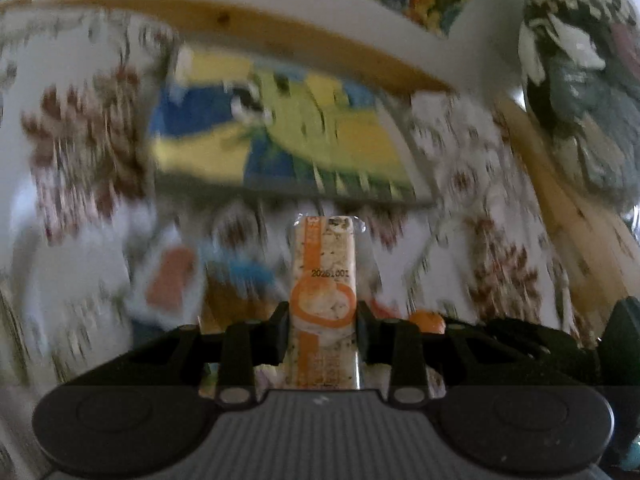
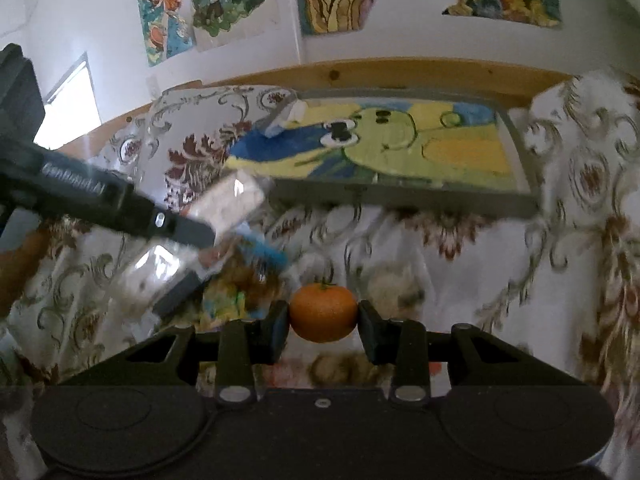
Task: Organize snacks
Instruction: 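Lift and carry the mandarin and the bar over the grey tray with both tools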
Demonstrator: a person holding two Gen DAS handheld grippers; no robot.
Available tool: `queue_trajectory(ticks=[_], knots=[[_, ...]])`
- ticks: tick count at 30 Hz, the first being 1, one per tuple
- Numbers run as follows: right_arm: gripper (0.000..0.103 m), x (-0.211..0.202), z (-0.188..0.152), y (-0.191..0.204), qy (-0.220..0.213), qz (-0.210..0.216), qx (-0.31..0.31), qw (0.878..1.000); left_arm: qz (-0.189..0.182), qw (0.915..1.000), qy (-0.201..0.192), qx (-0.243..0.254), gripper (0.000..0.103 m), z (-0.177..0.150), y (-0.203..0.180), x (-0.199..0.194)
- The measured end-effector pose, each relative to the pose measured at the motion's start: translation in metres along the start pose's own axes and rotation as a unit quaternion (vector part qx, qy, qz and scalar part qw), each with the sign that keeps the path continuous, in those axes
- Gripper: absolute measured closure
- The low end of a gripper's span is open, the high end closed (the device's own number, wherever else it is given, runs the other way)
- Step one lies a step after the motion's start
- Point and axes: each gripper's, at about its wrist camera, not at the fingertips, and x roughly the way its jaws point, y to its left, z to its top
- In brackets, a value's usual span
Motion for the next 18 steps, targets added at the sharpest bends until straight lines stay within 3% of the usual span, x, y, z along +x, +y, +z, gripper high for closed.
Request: queue_trajectory(ticks=[4, 9, 18], knots=[[0.064, 0.016, 0.038, -0.015, 0.002, -0.003, 0.0, 1.0, 0.029, 0.9986, -0.034, 0.028, 0.067, 0.041, 0.0, 0.009], [0.064, 0.039, 0.073, -0.032, -0.013, -0.021, -0.001, 1.0, 0.042, 0.9969, -0.06, 0.026, 0.067, 0.081, 0.005, 0.034], [0.064, 0.082, 0.099, -0.062, -0.069, -0.062, 0.021, 0.995, 0.042, 0.9972, -0.061, 0.008, 0.067, 0.122, 0.017, 0.097]])
